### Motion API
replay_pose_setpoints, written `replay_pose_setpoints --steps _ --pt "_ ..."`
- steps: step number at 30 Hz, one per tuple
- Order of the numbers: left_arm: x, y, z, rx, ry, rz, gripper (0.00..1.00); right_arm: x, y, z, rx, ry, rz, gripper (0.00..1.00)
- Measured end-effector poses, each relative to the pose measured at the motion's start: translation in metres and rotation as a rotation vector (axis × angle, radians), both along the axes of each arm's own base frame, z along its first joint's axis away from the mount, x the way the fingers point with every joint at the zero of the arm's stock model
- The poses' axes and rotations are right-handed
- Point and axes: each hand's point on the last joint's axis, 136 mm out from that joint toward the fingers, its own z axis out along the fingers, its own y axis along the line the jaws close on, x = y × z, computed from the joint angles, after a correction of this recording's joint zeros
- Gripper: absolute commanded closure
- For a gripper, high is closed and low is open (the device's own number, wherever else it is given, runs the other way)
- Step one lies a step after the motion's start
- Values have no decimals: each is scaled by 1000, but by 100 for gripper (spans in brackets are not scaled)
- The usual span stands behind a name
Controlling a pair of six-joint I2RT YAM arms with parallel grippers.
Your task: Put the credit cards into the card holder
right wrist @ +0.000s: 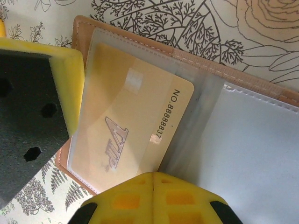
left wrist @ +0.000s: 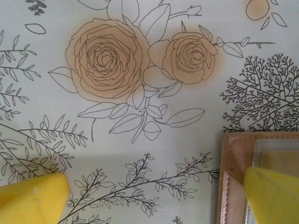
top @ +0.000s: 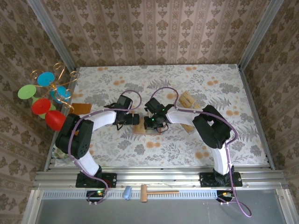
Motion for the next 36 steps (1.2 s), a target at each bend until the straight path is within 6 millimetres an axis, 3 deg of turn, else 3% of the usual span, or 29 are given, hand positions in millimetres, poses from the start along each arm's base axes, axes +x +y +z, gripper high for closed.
replay_pose_setpoints --steps 6,15,26,36 --pt "0 4 6 -17 2 9 0 3 -2 5 6 -8 -7 100" --pt "7 29 38 -39 -58 80 0 11 -5 20 28 -35 -24 100" --pt "-7 36 16 -1 6 85 0 10 -7 17 18 -28 -25 100" --pt "-15 36 -2 27 56 81 0 13 -4 3 0 -8 -25 100"
